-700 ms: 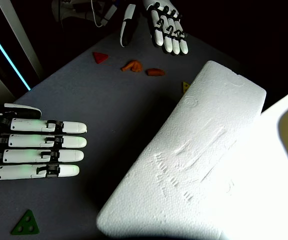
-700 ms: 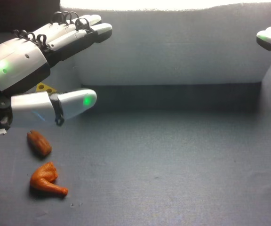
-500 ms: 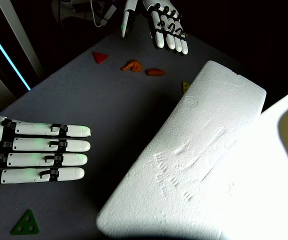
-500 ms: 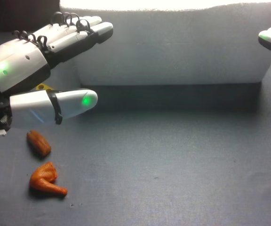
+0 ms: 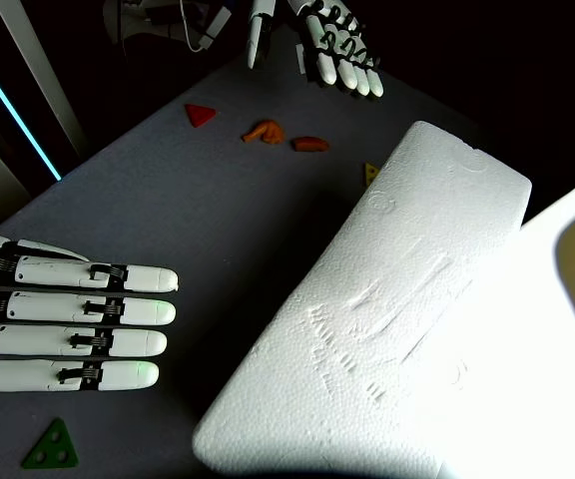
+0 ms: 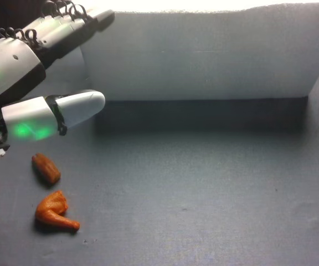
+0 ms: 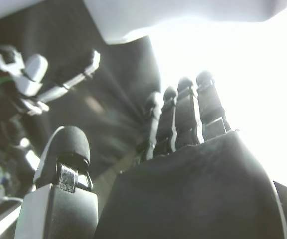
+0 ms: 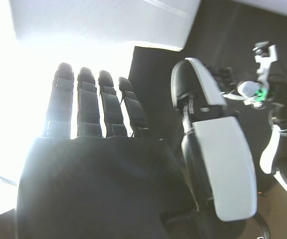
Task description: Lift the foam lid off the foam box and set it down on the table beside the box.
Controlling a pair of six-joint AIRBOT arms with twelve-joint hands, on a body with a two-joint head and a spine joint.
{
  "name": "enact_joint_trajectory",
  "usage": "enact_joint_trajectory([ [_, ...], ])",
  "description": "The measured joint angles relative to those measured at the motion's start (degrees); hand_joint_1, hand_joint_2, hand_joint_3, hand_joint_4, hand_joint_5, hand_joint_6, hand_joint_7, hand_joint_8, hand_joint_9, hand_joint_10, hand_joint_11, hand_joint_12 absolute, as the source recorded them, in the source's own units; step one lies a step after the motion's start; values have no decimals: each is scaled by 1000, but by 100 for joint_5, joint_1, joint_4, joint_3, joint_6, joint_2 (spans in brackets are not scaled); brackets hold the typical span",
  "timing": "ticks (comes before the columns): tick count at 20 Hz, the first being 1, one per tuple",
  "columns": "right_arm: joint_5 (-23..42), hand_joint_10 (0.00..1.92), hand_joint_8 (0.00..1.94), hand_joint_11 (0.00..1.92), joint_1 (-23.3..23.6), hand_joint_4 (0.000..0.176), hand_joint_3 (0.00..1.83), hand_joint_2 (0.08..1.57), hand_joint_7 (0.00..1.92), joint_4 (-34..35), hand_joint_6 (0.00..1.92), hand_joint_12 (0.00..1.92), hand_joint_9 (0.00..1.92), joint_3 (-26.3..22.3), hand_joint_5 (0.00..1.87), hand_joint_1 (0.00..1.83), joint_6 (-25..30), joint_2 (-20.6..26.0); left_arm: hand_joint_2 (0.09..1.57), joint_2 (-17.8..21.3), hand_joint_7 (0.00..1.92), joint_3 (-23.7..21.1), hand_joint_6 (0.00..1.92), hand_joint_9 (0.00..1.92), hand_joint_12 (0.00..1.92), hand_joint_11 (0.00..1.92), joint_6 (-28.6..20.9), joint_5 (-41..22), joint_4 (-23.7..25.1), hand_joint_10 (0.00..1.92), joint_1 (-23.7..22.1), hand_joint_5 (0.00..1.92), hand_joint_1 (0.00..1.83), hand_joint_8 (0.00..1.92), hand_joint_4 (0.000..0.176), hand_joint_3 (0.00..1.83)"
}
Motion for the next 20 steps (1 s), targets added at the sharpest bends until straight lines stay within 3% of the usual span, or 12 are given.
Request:
enact_joint_trajectory([
  [2,297,0,0,0,-79,0,2,1274,0,315,0,914,0,0,0,411,-76,-17,1238,-46,0,7,10,0,236,0,79,-131,-229,0,13,62,516,0,23,0],
  [3,398,0,0,0,-109,0,0,1265,0,472,0,950,0,2,0,402,-96,-17,1225,-66,0,59,15,0,228,0,125,-243,-341,0,46,82,585,0,32,0],
  [5,538,0,0,0,-122,0,0,1246,0,645,0,649,0,57,0,443,-118,-48,1206,-142,0,153,8,0,29,0,162,-258,-664,0,42,48,616,0,56,0],
  [6,588,7,0,0,-122,0,0,1224,0,713,0,995,17,72,0,455,-122,-59,1208,-175,0,197,4,0,5,0,160,-258,-734,0,39,32,613,0,48,0],
  [8,619,41,0,0,-122,5,0,1213,0,863,0,1597,60,168,0,424,-127,-103,1190,-225,0,282,0,0,0,0,168,-225,-793,0,-35,17,589,0,72,0],
  [9,612,41,0,0,-122,31,0,1204,0,951,0,1639,54,208,0,408,-127,-127,1168,-260,0,321,3,0,0,0,199,-234,-841,0,-90,24,610,0,70,0],
  [11,610,7,0,0,-122,35,0,1202,0,1102,0,1546,6,295,0,484,-129,-173,1151,-310,0,422,0,0,0,0,214,-225,-1032,0,-125,2,668,0,61,0],
  [13,605,0,0,0,-122,12,0,1173,0,1309,0,1622,0,407,0,543,-142,-234,1124,-398,0,549,0,0,0,0,221,-168,-1307,0,-181,0,658,0,57,0],
  [14,590,0,0,0,-116,18,0,1175,0,1379,0,1681,0,459,0,557,-144,-254,1117,-431,0,623,0,0,0,0,219,-92,-1381,0,-245,0,642,0,53,0],
  [18,407,7,0,0,13,20,0,1176,0,1631,0,1405,15,702,0,635,-164,-400,1074,-619,0,846,0,0,0,0,225,136,-1714,0,-387,0,672,0,77,0],
  [19,315,18,0,0,85,15,1,1181,0,1698,0,1439,30,765,0,621,-166,-426,1062,-671,0,916,0,0,2,3,229,205,-1755,0,-422,0,642,0,94,0],
  [20,260,20,0,0,120,7,3,1186,0,1742,0,1450,31,828,0,603,-181,-457,1058,-713,0,966,0,0,6,11,223,234,-1821,0,-426,0,630,0,91,0],
])
